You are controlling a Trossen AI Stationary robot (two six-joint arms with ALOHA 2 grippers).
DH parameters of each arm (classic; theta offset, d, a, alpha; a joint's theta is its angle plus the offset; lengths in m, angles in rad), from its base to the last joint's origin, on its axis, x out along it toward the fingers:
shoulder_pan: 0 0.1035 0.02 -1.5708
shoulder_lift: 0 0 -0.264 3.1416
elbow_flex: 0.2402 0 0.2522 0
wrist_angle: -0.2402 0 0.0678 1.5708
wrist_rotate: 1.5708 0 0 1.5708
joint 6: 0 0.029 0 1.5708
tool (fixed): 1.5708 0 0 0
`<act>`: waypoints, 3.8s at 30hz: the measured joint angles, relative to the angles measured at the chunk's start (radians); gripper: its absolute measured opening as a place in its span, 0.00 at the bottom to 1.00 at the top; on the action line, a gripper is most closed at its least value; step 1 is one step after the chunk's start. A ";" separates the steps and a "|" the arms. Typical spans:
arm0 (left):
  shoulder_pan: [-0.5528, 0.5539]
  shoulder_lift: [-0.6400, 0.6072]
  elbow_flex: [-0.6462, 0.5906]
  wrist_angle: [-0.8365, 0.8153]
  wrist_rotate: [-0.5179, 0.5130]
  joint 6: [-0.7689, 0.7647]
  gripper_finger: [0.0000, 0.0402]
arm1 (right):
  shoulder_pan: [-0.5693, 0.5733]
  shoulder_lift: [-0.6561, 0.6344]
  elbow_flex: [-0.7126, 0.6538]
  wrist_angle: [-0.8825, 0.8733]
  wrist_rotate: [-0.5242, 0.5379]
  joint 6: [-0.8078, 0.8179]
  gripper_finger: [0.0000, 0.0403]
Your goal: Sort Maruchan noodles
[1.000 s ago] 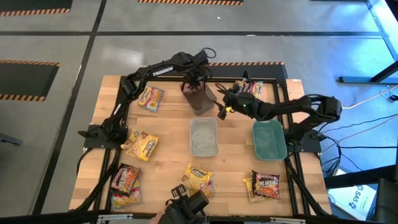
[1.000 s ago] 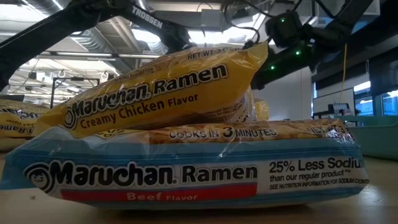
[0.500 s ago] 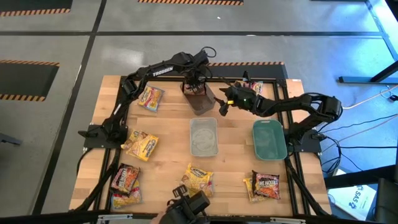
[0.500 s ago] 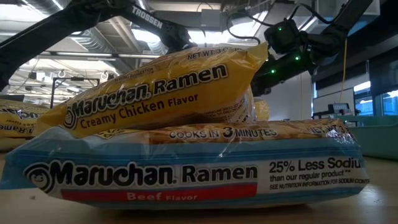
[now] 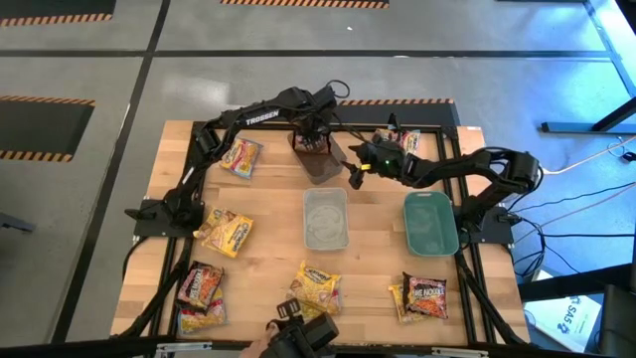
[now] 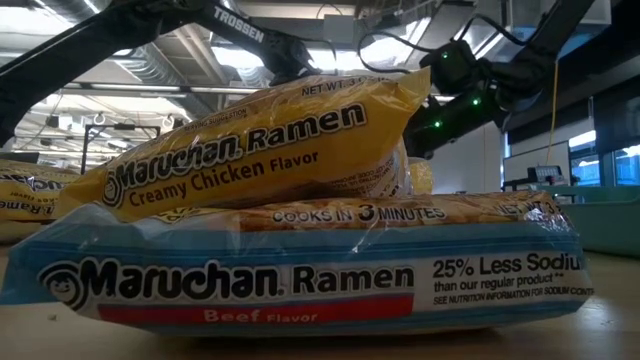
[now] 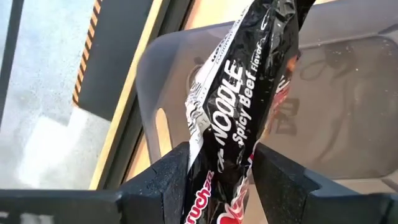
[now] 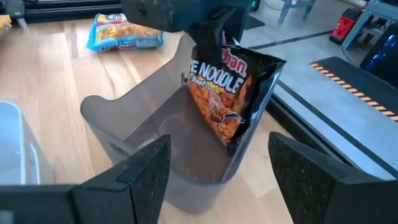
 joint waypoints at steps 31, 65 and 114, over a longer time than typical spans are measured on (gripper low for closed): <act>0.000 0.000 0.000 -0.005 0.120 0.078 0.01 | 0.000 0.010 0.105 -0.230 0.050 0.058 0.63; 0.001 0.000 0.016 -0.069 0.061 -0.143 0.01 | 0.071 0.130 0.375 -0.703 0.070 0.243 0.63; -0.054 -0.205 -0.092 -0.126 -0.080 -0.158 0.34 | 0.039 -0.009 0.391 -0.744 0.095 0.130 0.63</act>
